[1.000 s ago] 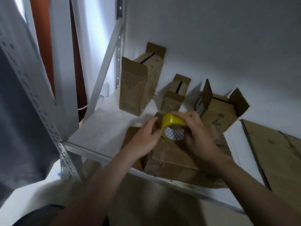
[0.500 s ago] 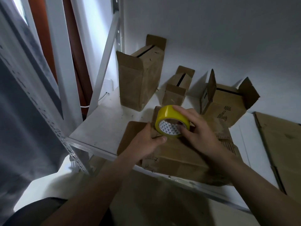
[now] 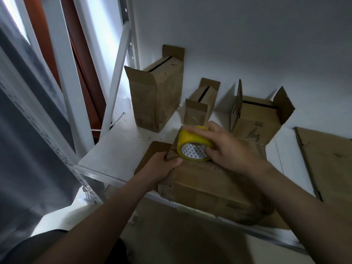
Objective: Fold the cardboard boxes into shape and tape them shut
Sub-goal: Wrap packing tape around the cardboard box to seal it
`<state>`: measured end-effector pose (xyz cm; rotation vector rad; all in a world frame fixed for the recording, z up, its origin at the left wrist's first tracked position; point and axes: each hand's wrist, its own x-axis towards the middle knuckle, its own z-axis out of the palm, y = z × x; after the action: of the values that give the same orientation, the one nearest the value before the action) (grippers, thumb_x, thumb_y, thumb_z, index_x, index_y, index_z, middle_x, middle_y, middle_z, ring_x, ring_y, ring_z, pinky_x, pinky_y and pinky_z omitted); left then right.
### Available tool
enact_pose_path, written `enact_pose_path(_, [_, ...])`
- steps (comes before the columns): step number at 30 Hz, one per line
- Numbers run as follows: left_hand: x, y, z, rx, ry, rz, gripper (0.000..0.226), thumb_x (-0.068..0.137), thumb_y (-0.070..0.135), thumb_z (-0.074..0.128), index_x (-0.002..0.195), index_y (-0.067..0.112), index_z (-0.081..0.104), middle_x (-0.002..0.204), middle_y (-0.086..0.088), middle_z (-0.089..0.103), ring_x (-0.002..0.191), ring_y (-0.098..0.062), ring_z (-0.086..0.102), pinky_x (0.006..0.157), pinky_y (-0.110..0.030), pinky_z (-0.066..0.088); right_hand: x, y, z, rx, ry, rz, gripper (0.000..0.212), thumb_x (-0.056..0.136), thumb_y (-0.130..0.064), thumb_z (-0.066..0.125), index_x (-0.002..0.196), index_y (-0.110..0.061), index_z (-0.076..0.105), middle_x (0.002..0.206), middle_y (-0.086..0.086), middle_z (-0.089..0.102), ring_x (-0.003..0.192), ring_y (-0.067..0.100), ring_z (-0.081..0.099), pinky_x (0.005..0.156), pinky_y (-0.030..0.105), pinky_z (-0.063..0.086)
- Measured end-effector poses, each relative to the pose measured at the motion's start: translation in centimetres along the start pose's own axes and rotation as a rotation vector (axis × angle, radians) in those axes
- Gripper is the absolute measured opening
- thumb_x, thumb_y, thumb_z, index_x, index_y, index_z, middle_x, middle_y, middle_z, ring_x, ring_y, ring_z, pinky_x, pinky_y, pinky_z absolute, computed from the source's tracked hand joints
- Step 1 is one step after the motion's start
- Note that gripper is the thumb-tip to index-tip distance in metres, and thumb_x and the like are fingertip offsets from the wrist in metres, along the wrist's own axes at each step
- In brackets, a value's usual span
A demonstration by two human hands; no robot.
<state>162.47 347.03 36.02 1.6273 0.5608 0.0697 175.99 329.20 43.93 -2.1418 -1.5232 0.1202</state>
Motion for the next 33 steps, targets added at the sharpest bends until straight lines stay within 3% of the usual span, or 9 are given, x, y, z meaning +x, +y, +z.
enact_pose_path(4, [-0.1,-0.1,0.3,-0.094,0.018,-0.078,0.005,0.095,0.032,0.069,0.095,0.027,0.069,0.078,0.013,0.077,0.069,-0.007,0.074,0.052,-0.018,0.055,-1.7,0.9,-0.2,-0.006,0.055,0.011,0.081,0.094,-0.006,0.060,0.143,-0.060,0.026,0.108,-0.008,0.039,0.095,0.005,0.040,0.075,0.012,0.036])
enact_pose_path(8, [0.1,0.0,0.4,-0.074,0.054,-0.114,0.014,0.092,0.037,0.072,0.097,0.024,0.072,0.074,0.013,0.076,0.067,-0.007,0.073,0.050,-0.020,0.055,-3.3,2.1,-1.9,-0.226,0.014,0.038,0.076,0.094,-0.014,0.060,0.145,-0.061,0.031,0.106,-0.009,0.038,0.091,0.007,0.040,0.065,0.015,0.034])
enact_pose_path(12, [-0.1,0.2,0.3,-0.044,0.054,-0.134,0.026,0.091,0.041,0.072,0.105,0.018,0.073,0.082,0.006,0.078,0.071,-0.009,0.074,0.053,-0.021,0.056,-4.5,2.6,-1.5,0.009,0.053,0.045,0.078,0.094,-0.006,0.061,0.146,-0.058,0.034,0.109,-0.006,0.044,0.095,0.007,0.044,0.074,0.022,0.040])
enact_pose_path(15, [-0.3,0.6,0.4,0.377,0.149,0.041,0.047,0.092,0.050,0.066,0.128,0.020,0.062,0.127,-0.001,0.067,0.114,-0.015,0.066,0.082,-0.025,0.056,-5.8,3.2,-1.1,0.237,0.117,0.053,0.066,0.098,-0.014,0.063,0.148,-0.047,0.036,0.127,0.004,0.051,0.115,0.012,0.052,0.092,0.034,0.052])
enact_pose_path(17, [-0.5,0.8,0.8,0.851,0.202,0.291,0.085,0.091,0.064,0.052,0.158,0.017,0.026,0.164,-0.002,0.028,0.149,-0.022,0.030,0.118,-0.040,0.032,-6.2,3.4,-1.0,0.301,0.113,0.051,0.062,0.095,-0.026,0.061,0.149,-0.046,0.037,0.136,-0.001,0.050,0.123,0.006,0.050,0.097,0.032,0.052])
enact_pose_path(18, [-0.7,0.9,1.1,0.985,0.153,0.410,0.095,0.089,0.071,0.040,0.161,0.017,0.013,0.169,0.000,0.012,0.153,-0.021,0.016,0.123,-0.040,0.016,-6.1,3.4,-1.1,0.317,0.099,0.057,0.063,0.094,-0.029,0.060,0.149,-0.047,0.037,0.138,-0.005,0.049,0.126,0.004,0.048,0.098,0.030,0.052])
enact_pose_path(21, [-1.2,0.7,2.0,1.139,0.020,0.450,0.105,0.085,0.084,0.015,0.162,0.014,0.000,0.170,-0.003,0.000,0.155,-0.016,0.003,0.118,-0.033,-0.002,-5.8,3.3,-1.3,0.371,0.081,0.075,0.064,0.091,-0.033,0.061,0.150,-0.046,0.038,0.139,-0.009,0.049,0.127,0.002,0.049,0.098,0.030,0.053])
enact_pose_path(26, [-1.3,1.3,2.5,1.264,0.046,0.396,0.116,0.075,0.085,-0.004,0.161,0.008,0.001,0.170,-0.007,0.001,0.156,-0.016,-0.003,0.124,-0.043,0.002,-5.7,2.6,0.1,0.443,0.309,0.081,0.060,0.086,-0.001,0.075,0.139,-0.024,0.058,0.123,0.007,0.061,0.119,0.018,0.058,0.101,0.045,0.052])
enact_pose_path(33, [-0.8,1.5,3.3,1.286,0.039,0.294,0.119,0.070,0.089,-0.007,0.161,0.012,-0.005,0.170,-0.006,-0.007,0.156,-0.016,-0.007,0.126,-0.051,0.006,-4.1,2.2,-2.7,0.216,0.213,0.063,0.063,0.082,0.005,0.073,0.121,-0.043,0.066,0.103,-0.003,0.056,0.094,0.011,0.055,0.072,0.029,0.049])
